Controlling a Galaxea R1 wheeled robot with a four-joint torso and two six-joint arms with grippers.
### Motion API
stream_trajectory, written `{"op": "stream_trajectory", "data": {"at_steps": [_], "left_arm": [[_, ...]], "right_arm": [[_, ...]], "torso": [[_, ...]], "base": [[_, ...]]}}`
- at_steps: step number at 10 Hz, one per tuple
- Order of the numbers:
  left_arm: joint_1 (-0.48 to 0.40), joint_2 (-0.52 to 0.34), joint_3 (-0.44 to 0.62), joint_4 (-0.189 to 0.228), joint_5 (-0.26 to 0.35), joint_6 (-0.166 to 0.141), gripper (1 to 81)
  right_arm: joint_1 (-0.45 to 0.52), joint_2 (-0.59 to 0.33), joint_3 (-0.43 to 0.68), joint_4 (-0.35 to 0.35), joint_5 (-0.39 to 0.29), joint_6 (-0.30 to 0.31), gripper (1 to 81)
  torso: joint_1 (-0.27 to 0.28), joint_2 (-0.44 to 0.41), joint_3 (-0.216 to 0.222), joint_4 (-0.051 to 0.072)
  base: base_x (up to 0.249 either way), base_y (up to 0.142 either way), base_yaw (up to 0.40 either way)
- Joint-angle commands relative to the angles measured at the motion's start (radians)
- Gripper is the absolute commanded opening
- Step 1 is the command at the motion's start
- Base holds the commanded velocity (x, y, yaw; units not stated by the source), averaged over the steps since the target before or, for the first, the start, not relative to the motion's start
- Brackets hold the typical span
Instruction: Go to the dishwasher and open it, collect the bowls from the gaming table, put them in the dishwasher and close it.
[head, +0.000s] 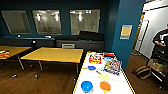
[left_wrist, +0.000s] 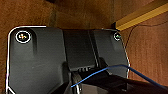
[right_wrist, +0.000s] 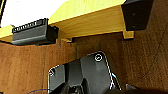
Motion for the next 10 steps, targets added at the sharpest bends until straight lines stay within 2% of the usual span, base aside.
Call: {"op": "stream_trajectory", "data": {"at_steps": [1, 4, 7, 10], "left_arm": [[-0.052, -0.003, 0.009, 0.008, 0.043, 0.007, 81.1], [-0.052, -0.003, 0.009, 0.008, 0.043, 0.007, 81.1], [-0.052, -0.004, 0.009, 0.005, 0.043, 0.006, 81.1], [-0.052, -0.003, 0.009, 0.005, 0.043, 0.006, 81.1]], "right_arm": [[0.143, -0.136, 0.103, 0.007, -0.028, 0.052, 81.1], [0.252, -0.177, 0.126, 0.004, -0.078, 0.122, 81.1], [0.427, -0.184, 0.106, 0.005, -0.233, 0.221, 81.1], [0.56, -0.153, 0.07, 0.007, -0.365, 0.262, 81.1]], "torso": [[0.001, 0.0, -0.021, 0.0], [0.002, 0.001, -0.032, 0.0], [0.002, 0.001, -0.029, 0.0], [0.002, 0.001, -0.03, 0.0]], "base": [[0.0, 0.0, 0.0], [0.0, 0.0, 0.0], [0.0, 0.0, 0.0], [0.0, 0.0, 0.0]]}}
